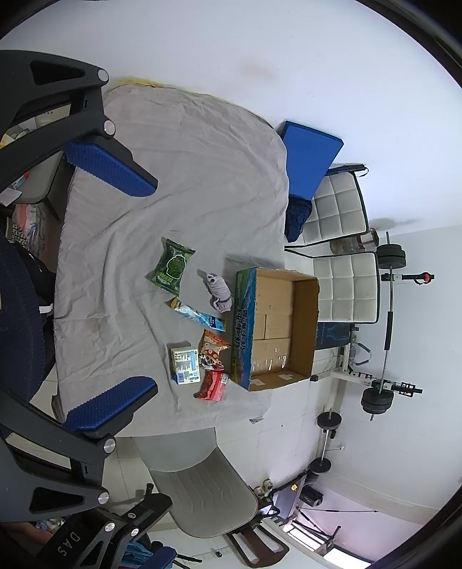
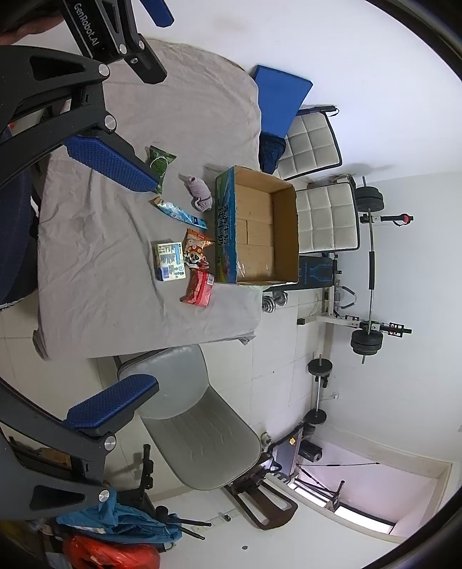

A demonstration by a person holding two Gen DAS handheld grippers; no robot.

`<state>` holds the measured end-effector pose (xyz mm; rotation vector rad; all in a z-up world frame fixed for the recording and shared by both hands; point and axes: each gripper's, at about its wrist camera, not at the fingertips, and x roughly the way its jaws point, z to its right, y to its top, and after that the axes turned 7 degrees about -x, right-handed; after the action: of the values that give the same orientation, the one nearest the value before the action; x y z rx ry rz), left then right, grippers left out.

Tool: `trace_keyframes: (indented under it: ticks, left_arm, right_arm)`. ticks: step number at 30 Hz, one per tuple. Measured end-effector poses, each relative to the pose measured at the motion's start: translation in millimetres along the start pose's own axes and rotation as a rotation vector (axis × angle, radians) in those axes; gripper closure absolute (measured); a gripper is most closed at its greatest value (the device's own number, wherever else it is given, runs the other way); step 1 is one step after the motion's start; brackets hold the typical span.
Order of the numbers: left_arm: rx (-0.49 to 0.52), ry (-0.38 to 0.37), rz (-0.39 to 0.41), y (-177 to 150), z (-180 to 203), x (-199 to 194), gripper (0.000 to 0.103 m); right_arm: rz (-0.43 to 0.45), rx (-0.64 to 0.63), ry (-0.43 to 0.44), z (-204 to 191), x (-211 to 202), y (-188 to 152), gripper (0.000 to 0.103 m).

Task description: Organize soft objects

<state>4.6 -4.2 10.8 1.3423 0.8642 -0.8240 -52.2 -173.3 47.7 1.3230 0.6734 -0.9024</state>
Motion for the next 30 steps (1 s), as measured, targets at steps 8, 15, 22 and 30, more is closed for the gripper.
trace_keyframes:
  ticks: [8, 15, 22, 30]
  left_arm:
    - [0.002, -0.003, -0.001, 2.5, -0.5, 1.2, 0.000]
    - [0.002, -0.001, 0.008, 1.2, 0.5, 0.3, 0.000]
    - [0.001, -0.002, 0.012, 3.5, -1.5, 2.2, 0.000]
    - [0.003, -0.003, 0.012, 5.4, -2.2, 3.5, 0.000]
  right_arm:
    - [0.005, 0.000, -0.009, -1.9, 0.4, 0.9, 0.000]
    - [0.019, 0.001, -0.015, -3.6, 0.0, 2.6, 0.000]
    - [0.022, 0.000, -0.012, -2.5, 1.1, 4.0, 0.000]
    - [0.023, 0.000, -0.012, -1.3, 0.7, 4.4, 0.000]
